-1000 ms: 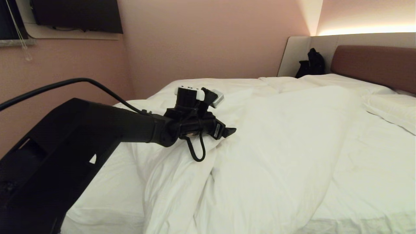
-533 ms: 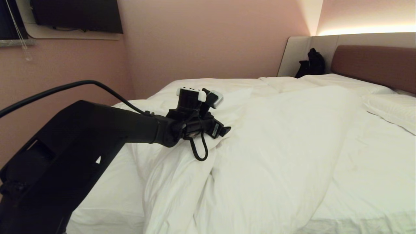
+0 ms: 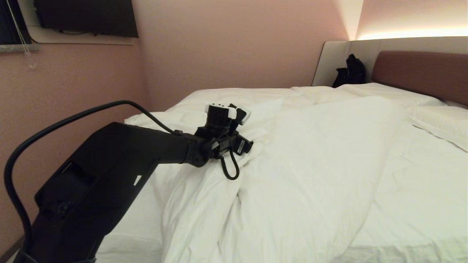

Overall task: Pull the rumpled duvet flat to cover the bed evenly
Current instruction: Hold the folded corner of the quilt, then flatten the corners of the folded blanket

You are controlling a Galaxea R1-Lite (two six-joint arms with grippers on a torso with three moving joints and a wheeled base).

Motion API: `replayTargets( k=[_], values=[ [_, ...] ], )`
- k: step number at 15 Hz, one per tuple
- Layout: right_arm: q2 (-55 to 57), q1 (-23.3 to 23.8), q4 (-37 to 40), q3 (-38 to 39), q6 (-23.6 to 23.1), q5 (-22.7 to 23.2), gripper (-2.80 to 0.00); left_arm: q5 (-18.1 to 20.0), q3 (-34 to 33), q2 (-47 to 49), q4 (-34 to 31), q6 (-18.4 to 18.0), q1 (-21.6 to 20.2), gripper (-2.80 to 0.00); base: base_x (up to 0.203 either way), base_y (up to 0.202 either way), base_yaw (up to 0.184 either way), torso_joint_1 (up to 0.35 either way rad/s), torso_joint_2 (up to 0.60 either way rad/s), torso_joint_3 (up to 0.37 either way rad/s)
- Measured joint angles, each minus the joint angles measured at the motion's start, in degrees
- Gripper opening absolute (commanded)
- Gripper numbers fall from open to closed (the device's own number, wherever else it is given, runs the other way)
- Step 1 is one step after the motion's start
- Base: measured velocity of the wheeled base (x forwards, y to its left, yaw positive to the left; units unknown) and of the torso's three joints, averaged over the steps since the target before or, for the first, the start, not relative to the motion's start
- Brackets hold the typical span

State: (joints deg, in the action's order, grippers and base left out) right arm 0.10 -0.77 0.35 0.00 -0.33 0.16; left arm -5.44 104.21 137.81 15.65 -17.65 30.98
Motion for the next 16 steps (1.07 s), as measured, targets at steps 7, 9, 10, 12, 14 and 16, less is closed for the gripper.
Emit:
replayTargets(
  k=[7, 9, 10, 12, 14, 16],
  values=[
    [0.00, 0.00, -0.02, 0.00, -0.01, 0.00, -2.80, -1.44, 1.74, 2.80, -0.24, 0.02, -0.05, -2.80, 0.000, 0.000, 0.000, 0.000, 0.00, 0.000],
    [0.00, 0.00, -0.02, 0.00, 0.00, 0.00, -2.80, -1.44, 1.96, 2.87, -0.14, 0.07, -0.05, -2.80, 0.000, 0.000, 0.000, 0.000, 0.00, 0.000],
    [0.00, 0.00, 0.00, 0.00, 0.02, 0.00, -2.80, -1.44, 2.02, 2.87, -0.04, 0.05, -0.05, -2.80, 0.000, 0.000, 0.000, 0.000, 0.00, 0.000],
    [0.00, 0.00, -0.02, 0.00, 0.00, 0.00, -2.80, -1.44, 2.05, 2.79, 0.11, 0.13, -0.05, -2.80, 0.000, 0.000, 0.000, 0.000, 0.00, 0.000],
    [0.00, 0.00, 0.00, 0.00, 0.02, 0.00, -2.80, -1.42, 2.05, 2.57, 0.22, 0.18, -0.06, -2.80, 0.000, 0.000, 0.000, 0.000, 0.00, 0.000],
    [0.00, 0.00, -0.01, 0.00, 0.02, 0.02, -2.80, -1.53, 1.77, 2.36, 0.20, 0.15, -0.13, -2.80, 0.000, 0.000, 0.000, 0.000, 0.00, 0.000]
  ],
)
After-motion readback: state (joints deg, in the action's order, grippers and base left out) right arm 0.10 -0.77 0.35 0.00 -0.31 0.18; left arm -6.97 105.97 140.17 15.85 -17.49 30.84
